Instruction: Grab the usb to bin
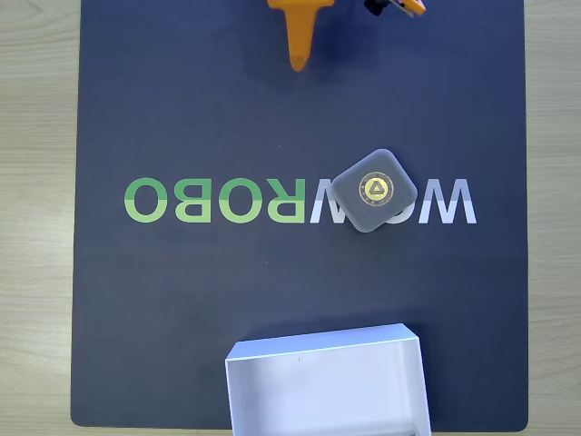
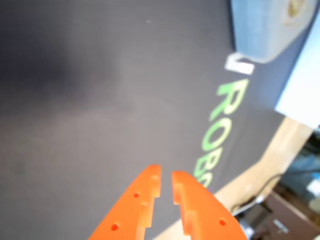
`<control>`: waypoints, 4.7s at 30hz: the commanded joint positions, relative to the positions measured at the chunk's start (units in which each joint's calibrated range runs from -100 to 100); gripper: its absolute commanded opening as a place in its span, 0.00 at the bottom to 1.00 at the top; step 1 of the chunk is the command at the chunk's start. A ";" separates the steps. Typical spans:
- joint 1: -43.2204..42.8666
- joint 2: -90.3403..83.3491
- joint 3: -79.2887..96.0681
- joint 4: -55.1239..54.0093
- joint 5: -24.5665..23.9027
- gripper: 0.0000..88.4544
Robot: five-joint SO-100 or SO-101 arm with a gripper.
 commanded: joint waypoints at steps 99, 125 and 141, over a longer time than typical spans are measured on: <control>-10.32 136.30 -106.95 21.84 14.54 0.39; -10.74 125.61 -108.49 21.23 14.02 0.09; 7.77 82.38 -107.31 26.29 6.81 0.10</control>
